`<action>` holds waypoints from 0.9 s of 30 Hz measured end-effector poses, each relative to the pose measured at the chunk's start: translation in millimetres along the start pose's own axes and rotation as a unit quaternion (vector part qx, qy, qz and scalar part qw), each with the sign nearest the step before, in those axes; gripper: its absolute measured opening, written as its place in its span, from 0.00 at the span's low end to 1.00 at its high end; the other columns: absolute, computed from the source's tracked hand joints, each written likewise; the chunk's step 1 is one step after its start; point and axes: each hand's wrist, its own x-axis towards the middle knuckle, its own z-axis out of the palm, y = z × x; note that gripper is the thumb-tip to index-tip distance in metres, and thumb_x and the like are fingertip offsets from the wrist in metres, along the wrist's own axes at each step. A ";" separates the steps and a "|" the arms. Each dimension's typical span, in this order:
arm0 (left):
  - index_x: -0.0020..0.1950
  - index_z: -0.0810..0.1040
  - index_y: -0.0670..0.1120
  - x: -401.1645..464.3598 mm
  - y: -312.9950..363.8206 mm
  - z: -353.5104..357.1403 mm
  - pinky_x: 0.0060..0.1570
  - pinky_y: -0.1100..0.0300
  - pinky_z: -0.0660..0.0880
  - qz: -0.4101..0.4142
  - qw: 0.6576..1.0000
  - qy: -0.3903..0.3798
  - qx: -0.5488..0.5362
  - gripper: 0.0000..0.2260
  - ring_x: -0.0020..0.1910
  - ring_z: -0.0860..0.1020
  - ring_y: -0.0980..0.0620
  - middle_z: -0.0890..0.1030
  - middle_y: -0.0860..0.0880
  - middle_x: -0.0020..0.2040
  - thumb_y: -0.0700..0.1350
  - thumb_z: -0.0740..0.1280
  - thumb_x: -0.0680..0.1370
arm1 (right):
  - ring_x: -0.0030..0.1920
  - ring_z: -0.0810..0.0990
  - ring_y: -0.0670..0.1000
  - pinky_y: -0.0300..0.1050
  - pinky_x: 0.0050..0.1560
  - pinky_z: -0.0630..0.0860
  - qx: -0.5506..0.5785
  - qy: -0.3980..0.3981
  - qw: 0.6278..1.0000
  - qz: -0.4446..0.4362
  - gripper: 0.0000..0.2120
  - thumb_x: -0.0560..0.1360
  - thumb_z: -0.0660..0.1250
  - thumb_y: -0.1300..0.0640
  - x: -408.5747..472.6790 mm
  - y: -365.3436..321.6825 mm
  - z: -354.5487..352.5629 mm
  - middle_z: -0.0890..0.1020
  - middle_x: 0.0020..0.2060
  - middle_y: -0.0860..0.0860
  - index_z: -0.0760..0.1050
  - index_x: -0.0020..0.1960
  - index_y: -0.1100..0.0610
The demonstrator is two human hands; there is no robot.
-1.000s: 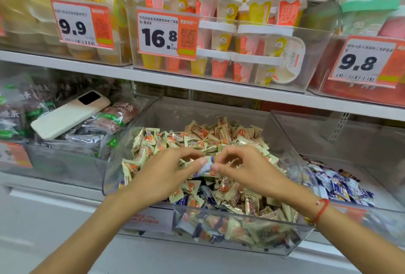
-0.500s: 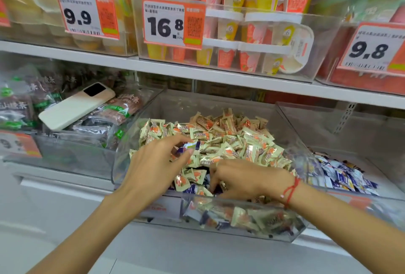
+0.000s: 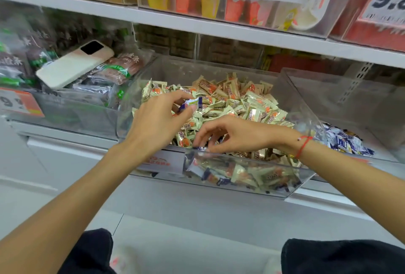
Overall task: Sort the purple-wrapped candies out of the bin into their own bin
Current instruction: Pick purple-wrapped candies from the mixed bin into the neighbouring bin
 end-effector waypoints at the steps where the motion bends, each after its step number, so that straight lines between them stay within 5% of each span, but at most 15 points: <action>1: 0.56 0.79 0.58 0.4 -0.1 -0.2 0.45 0.58 0.75 -0.003 1.000 0.002 -0.006 0.10 0.44 0.79 0.59 0.81 0.59 0.43 0.57 0.65 0.77 | 0.40 0.79 0.37 0.30 0.45 0.73 -0.015 -0.034 0.999 0.000 0.12 0.74 0.72 0.62 6.4 -2.9 1.1 0.82 0.50 0.55 0.78 0.57 0.56; 5: 0.56 0.79 0.57 0.7 -2.0 -0.2 0.43 0.59 0.75 -0.003 1.000 0.003 -0.010 0.10 0.43 0.79 0.61 0.81 0.59 0.42 0.57 0.66 0.76 | 0.32 0.77 0.34 0.27 0.37 0.69 -0.114 -0.097 0.988 0.026 0.13 0.68 0.77 0.56 28.4 -4.2 7.0 0.82 0.39 0.39 0.81 0.52 0.50; 9: 0.57 0.79 0.57 0.4 -2.1 -0.8 0.41 0.61 0.74 -0.004 1.000 -0.006 -0.002 0.11 0.44 0.79 0.62 0.82 0.59 0.45 0.57 0.65 0.77 | 0.35 0.75 0.40 0.33 0.35 0.68 -0.219 -0.057 0.974 -0.011 0.16 0.70 0.75 0.49 33.1 5.7 10.9 0.83 0.44 0.48 0.82 0.56 0.52; 12: 0.58 0.78 0.57 -0.1 -1.6 -1.2 0.38 0.70 0.69 -0.003 1.000 -0.008 0.012 0.12 0.45 0.78 0.62 0.82 0.59 0.48 0.57 0.65 0.77 | 0.37 0.72 0.36 0.29 0.40 0.68 -0.246 0.034 0.969 0.004 0.16 0.75 0.70 0.48 21.1 20.1 1.8 0.82 0.48 0.50 0.79 0.58 0.57; 15: 0.60 0.78 0.57 -0.3 -0.2 -1.9 0.36 0.74 0.66 0.003 1.000 -0.012 0.023 0.13 0.44 0.77 0.64 0.82 0.59 0.48 0.57 0.64 0.77 | 0.47 0.78 0.48 0.50 0.50 0.76 -0.227 0.123 0.965 0.055 0.16 0.76 0.69 0.48 1.4 37.5 -8.5 0.81 0.50 0.51 0.77 0.59 0.56; 17: 0.60 0.78 0.57 0.5 1.7 -2.2 0.36 0.72 0.68 0.010 0.999 -0.015 0.031 0.13 0.43 0.77 0.64 0.82 0.60 0.47 0.57 0.64 0.77 | 0.47 0.79 0.51 0.54 0.51 0.77 -0.170 0.176 0.968 0.058 0.11 0.75 0.69 0.49 -12.7 38.7 -13.3 0.81 0.49 0.50 0.76 0.55 0.52; 22: 0.62 0.77 0.57 -1.9 9.8 -3.8 0.41 0.58 0.79 0.030 0.998 -0.036 0.044 0.15 0.36 0.79 0.62 0.81 0.61 0.44 0.58 0.62 0.77 | 0.45 0.81 0.45 0.50 0.49 0.79 -0.087 0.328 0.940 0.029 0.08 0.71 0.74 0.49 -53.1 16.5 -21.0 0.81 0.46 0.42 0.77 0.48 0.46; 27: 0.61 0.74 0.62 -15.8 58.1 2.2 0.43 0.70 0.69 0.094 0.995 -0.015 -0.024 0.12 0.48 0.73 0.69 0.76 0.66 0.49 0.57 0.59 0.78 | 0.43 0.81 0.44 0.33 0.43 0.76 -0.070 0.487 0.871 0.017 0.09 0.67 0.73 0.48 -130.6 4.8 -11.2 0.82 0.42 0.39 0.79 0.45 0.47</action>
